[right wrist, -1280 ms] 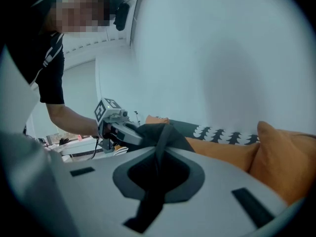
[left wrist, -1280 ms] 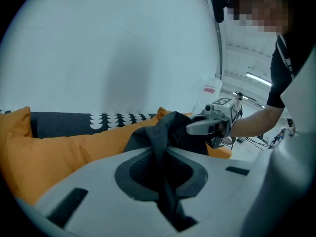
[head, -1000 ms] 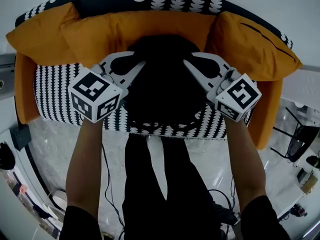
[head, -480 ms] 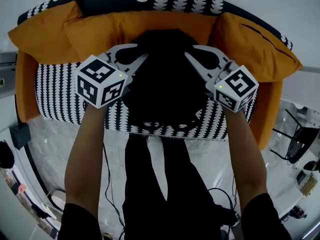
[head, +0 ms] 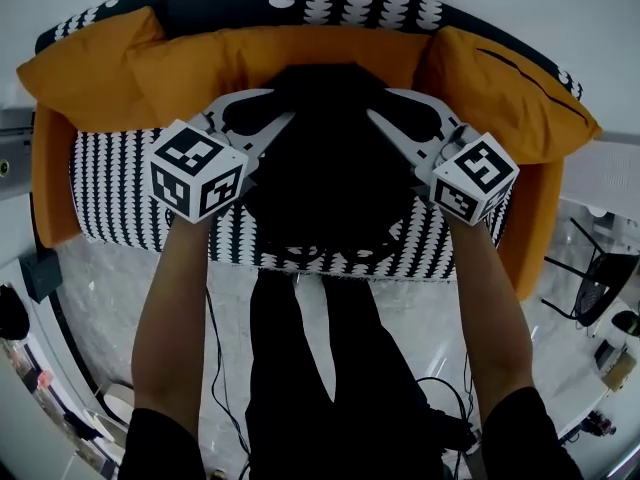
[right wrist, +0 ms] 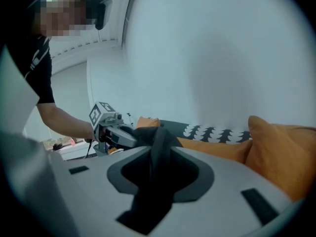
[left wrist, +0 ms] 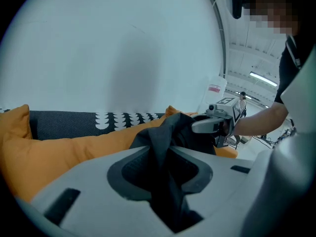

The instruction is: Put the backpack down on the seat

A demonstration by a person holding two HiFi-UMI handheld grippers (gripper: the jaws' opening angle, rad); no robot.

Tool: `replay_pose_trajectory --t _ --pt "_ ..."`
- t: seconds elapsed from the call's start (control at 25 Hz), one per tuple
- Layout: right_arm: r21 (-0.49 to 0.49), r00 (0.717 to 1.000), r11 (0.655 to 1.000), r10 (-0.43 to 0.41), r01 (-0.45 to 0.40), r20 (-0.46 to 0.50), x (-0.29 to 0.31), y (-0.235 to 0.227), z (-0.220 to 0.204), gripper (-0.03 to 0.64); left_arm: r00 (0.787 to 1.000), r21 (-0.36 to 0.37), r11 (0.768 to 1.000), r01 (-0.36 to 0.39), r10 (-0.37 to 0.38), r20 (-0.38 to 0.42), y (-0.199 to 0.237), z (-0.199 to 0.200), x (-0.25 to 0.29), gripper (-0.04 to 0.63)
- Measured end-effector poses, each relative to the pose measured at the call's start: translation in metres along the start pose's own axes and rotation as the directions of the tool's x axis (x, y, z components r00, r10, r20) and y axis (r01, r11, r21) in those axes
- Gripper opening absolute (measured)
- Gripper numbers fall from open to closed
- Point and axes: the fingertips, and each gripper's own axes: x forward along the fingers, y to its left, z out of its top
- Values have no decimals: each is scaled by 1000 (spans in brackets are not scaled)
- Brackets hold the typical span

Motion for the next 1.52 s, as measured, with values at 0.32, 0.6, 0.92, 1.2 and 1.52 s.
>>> replay_pose_trajectory --t 0.32,0.6,0.92,1.2,1.52 --pt "36 998 999 20 -22 62 -17 -3 20 126 998 -20 1000 -24 25 55 4 6 -18 153" --pt "45 989 998 40 -46 143 -42 6 45 123 987 -45 998 -47 53 151 -5 22 -51 153" --pt "-7 980 998 58 -58 191 -74 29 91 75 972 -28 999 -24 30 233 -43 70 -81 118" --pt "-74 959 994 96 -79 266 -107 64 150 38 947 53 999 -5 -12 320 -94 134 -116 46" --pt "-181 937 974 185 -135 296 -149 123 199 31 921 47 997 58 -72 382 -158 172 -157 29"
